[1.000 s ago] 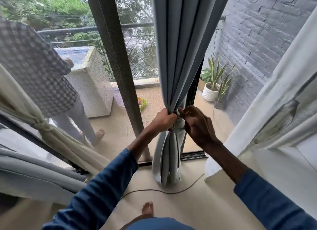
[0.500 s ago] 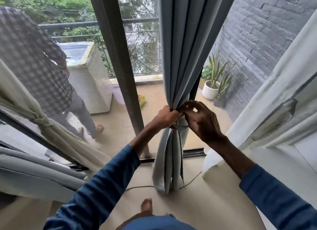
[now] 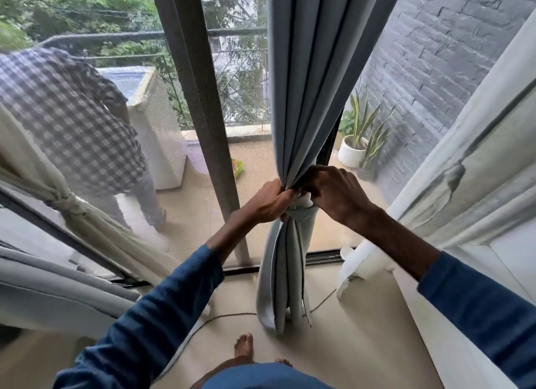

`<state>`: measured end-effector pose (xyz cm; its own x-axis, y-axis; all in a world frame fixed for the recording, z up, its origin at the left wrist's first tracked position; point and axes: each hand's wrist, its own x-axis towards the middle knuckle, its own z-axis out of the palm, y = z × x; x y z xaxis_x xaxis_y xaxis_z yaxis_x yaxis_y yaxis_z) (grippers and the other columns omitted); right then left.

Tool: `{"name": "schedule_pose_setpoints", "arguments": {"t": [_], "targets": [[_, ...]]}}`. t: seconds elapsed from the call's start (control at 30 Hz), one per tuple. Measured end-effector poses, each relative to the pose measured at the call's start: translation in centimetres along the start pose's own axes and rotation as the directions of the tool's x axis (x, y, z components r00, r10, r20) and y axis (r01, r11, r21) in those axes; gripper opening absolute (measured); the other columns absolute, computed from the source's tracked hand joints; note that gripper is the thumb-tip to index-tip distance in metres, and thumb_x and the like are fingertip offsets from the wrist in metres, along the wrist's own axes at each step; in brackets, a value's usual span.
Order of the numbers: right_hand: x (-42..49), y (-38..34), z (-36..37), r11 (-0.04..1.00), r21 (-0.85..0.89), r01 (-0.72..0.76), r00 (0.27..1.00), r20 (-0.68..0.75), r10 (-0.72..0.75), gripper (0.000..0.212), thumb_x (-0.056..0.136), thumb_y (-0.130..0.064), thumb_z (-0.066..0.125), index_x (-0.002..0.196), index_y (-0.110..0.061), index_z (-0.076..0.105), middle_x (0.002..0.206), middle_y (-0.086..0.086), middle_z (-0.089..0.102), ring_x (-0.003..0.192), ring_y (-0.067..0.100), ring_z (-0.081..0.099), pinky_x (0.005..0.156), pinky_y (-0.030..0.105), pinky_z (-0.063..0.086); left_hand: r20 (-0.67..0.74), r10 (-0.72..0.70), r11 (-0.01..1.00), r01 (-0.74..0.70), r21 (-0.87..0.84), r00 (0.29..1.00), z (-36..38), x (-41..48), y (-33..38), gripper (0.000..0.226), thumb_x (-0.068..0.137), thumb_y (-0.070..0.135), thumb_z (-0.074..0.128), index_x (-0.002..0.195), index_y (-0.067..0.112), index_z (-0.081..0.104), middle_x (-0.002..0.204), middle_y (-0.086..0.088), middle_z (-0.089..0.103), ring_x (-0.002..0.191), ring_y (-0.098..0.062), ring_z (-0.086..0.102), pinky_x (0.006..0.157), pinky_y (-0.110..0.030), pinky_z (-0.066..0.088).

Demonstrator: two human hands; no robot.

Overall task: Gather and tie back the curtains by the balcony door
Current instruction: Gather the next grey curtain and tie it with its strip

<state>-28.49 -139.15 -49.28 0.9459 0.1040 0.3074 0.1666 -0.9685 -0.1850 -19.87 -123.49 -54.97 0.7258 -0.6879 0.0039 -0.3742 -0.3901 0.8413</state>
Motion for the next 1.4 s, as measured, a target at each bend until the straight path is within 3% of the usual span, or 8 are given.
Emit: {"name": "schedule_pose_setpoints", "arguments": {"t": [0.33, 0.57, 0.7, 0.93, 1.03, 1.17, 1.33, 1.4], "targets": [[0.7, -1.1, -0.1, 0.991, -0.109, -0.082, 0.946, 0.305, 0.112, 0.032, 0.088, -0.009, 0.058, 0.117, -0.014, 0.067, 0.117, 0.014, 0.066, 0.093, 0.041, 0.068, 0.066, 0.034, 0.04, 0.003, 0.083, 0.996, -0.083, 0.026, 0.997, 1.0, 0.2, 0.2, 0.036, 0.077, 0.035, 0.042, 0.082, 0.005, 0.061, 0.076, -0.015, 0.066, 0.065, -0.03, 0.065, 0.054, -0.037, 0.055], [0.0, -0.6, 0.8, 0.973, 0.127, -0.191, 0.971, 0.169, 0.169, 0.03, 0.081, -0.008, 0.061, 0.109, -0.014, 0.067, 0.106, 0.014, 0.074, 0.1, 0.038, 0.068, 0.077, 0.043, 0.056, -0.06, 0.11, 0.989, -0.103, 0.103, 0.992, -0.6, 1.6, 0.2, 0.058, 0.076, 0.05, 0.039, 0.091, 0.005, 0.072, 0.084, -0.01, 0.071, 0.07, -0.02, 0.066, 0.058, -0.023, 0.054], [0.1, 0.5, 0.6, 0.98, 0.165, -0.111, 0.994, 0.004, 0.111, 0.04, 0.078, -0.011, 0.061, 0.112, -0.026, 0.075, 0.095, 0.005, 0.078, 0.084, 0.029, 0.072, 0.07, 0.037, 0.058, -0.041, 0.072, 0.993, -0.068, 0.096, 0.997, -1.3, 2.2, -0.1, 0.049, 0.089, 0.043, 0.041, 0.093, 0.003, 0.068, 0.084, -0.016, 0.07, 0.065, -0.026, 0.067, 0.061, -0.047, 0.06], [2.6, 0.7, -0.6, 0.982, 0.171, -0.078, 0.967, 0.254, 0.032, 0.019, 0.076, -0.012, 0.054, 0.075, -0.015, 0.073, 0.06, 0.0, 0.066, 0.054, 0.019, 0.067, 0.047, 0.027, 0.054, 0.081, 0.08, 0.996, -0.076, -0.053, 0.993, -1.0, 2.0, 0.6, 0.042, 0.079, 0.057, 0.046, 0.083, 0.017, 0.059, 0.074, -0.004, 0.063, 0.057, -0.017, 0.067, 0.046, -0.024, 0.053], [3.6, 1.1, -0.7, 0.94, 0.28, -0.194, 0.869, 0.494, 0.032, 0.027, 0.077, -0.005, 0.051, 0.099, -0.005, 0.067, 0.076, 0.007, 0.067, 0.045, 0.02, 0.063, 0.036, 0.017, 0.044, 0.105, 0.067, 0.996, -0.06, -0.07, 0.992, -0.6, 2.5, 0.0, 0.034, 0.084, 0.035, 0.046, 0.094, 0.006, 0.06, 0.082, -0.012, 0.065, 0.065, -0.029, 0.068, 0.049, -0.029, 0.057], [3.5, 2.7, 0.4, 0.789, 0.398, -0.469, 0.697, 0.715, 0.053, 0.047, 0.083, -0.008, 0.037, 0.128, -0.001, 0.049, 0.113, 0.021, 0.064, 0.056, 0.042, 0.071, 0.051, 0.039, 0.055, 0.071, 0.11, 0.993, -0.107, -0.054, 0.991, -0.1, 3.0, -0.8, 0.039, 0.092, 0.034, 0.041, 0.103, 0.002, 0.062, 0.089, -0.014, 0.068, 0.071, -0.027, 0.071, 0.049, -0.028, 0.058], [2.7, 2.9, 1.6, 0.97, 0.192, -0.146, 0.983, 0.138, 0.121, 0.027, 0.086, -0.022, 0.055, 0.107, -0.016, 0.072, 0.098, 0.005, 0.078, 0.077, 0.023, 0.074, 0.065, 0.034, 0.058, 0.002, 0.107, 0.994, -0.107, 0.019, 0.994, -0.9, 4.3, -0.7, 0.034, 0.089, 0.038, 0.039, 0.083, 0.011, 0.059, 0.075, 0.0, 0.059, 0.064, -0.014, 0.057, 0.051, -0.011, 0.044], [1.4, 4.0, 3.0, 0.895, 0.413, -0.166, 0.946, -0.188, 0.262, 0.018, 0.09, -0.028, 0.063, 0.098, -0.022, 0.078, 0.093, -0.007, 0.079, 0.074, 0.01, 0.075, 0.065, 0.031, 0.06, -0.031, 0.089, 0.996, -0.088, 0.021, 0.996, -1.3, 4.7, -0.9, 0.029, 0.09, 0.036, 0.04, 0.071, 0.019, 0.052, 0.067, 0.005, 0.053, 0.054, -0.001, 0.048, 0.049, -0.012, 0.036]]}}
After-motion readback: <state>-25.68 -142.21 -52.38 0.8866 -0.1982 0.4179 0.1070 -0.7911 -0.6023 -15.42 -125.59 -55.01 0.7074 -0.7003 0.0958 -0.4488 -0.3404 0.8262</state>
